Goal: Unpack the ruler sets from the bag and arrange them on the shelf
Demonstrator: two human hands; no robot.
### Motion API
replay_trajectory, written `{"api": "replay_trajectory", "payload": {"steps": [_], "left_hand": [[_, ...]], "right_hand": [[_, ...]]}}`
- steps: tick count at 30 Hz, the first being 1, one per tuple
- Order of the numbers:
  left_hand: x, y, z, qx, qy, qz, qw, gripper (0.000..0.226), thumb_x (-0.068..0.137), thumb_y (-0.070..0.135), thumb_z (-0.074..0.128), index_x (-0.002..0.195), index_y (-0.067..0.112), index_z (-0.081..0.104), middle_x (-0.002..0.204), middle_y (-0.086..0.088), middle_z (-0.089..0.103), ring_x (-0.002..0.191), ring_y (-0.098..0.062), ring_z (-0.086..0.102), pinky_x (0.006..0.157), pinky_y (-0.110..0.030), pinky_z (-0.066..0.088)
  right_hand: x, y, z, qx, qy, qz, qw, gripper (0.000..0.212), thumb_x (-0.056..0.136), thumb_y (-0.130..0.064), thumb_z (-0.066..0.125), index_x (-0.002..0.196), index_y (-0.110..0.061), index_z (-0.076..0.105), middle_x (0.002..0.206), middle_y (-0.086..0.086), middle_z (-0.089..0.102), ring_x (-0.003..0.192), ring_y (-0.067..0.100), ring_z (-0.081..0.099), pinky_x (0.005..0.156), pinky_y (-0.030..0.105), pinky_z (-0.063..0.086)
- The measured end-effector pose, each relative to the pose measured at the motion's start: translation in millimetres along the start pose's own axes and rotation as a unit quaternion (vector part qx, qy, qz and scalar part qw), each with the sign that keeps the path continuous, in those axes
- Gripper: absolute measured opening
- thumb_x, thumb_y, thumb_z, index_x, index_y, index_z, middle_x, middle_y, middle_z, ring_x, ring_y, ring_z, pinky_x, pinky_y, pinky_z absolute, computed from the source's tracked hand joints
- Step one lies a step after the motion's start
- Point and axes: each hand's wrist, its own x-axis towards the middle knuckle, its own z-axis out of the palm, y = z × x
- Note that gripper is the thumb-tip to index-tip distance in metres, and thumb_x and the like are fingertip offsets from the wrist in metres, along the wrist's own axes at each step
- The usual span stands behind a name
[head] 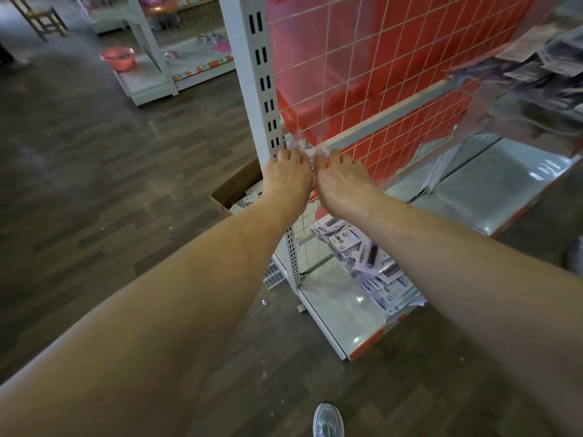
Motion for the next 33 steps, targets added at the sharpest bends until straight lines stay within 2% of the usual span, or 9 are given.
{"api": "replay_trajectory", "payload": {"steps": [7,16,21,26,33], "left_hand": [[6.5,1.2,0.9,-0.02,0.005,-0.01,1.0,0.071,0.08,0.009,0.068,0.139,0.0,0.029,0.137,-0.018,0.038,0.126,-0.032,0.038,0.1,-0.038,0.042],[6.2,-0.5,-8.6,-0.015,0.008,-0.023,1.0,0.053,0.086,0.004,0.061,0.134,-0.002,0.039,0.132,-0.018,0.043,0.124,-0.032,0.041,0.092,-0.039,0.046],[-6.0,-7.3,-18.4,-0.018,0.028,-0.031,0.999,0.035,0.091,-0.001,0.052,0.125,0.003,0.051,0.118,-0.014,0.058,0.113,-0.028,0.055,0.084,-0.036,0.049],[-29.9,-13.3,-33.8,0.001,0.022,-0.038,0.999,0.028,0.09,0.001,0.053,0.118,0.006,0.057,0.108,-0.012,0.063,0.102,-0.027,0.06,0.078,-0.033,0.046],[-80.9,-41.8,-57.2,-0.004,-0.004,-0.08,0.997,0.022,0.091,0.003,0.052,0.109,0.009,0.062,0.099,-0.007,0.065,0.094,-0.025,0.062,0.068,-0.031,0.041]], "right_hand": [[6.0,-2.9,5.1,0.006,-0.008,-0.001,1.0,0.066,0.092,-0.007,0.049,0.147,0.002,0.015,0.145,0.03,0.025,0.13,0.042,0.034,0.104,0.045,0.034],[4.7,-1.8,-4.8,0.022,0.0,-0.002,1.0,0.053,0.093,-0.004,0.044,0.143,0.002,0.025,0.138,0.027,0.037,0.126,0.039,0.04,0.101,0.041,0.037],[-1.0,-4.0,-12.8,0.014,0.039,-0.016,0.999,0.043,0.094,-0.001,0.038,0.137,0.002,0.037,0.137,0.021,0.042,0.124,0.034,0.039,0.101,0.039,0.036],[-22.2,-13.8,-27.6,0.0,0.055,-0.014,0.998,0.038,0.095,-0.004,0.038,0.132,-0.001,0.044,0.131,0.018,0.049,0.121,0.032,0.045,0.101,0.04,0.036],[-68.4,-46.3,-59.6,0.017,0.07,-0.039,0.997,0.028,0.092,0.004,0.039,0.111,-0.004,0.059,0.114,0.015,0.061,0.105,0.03,0.057,0.08,0.036,0.044]]}}
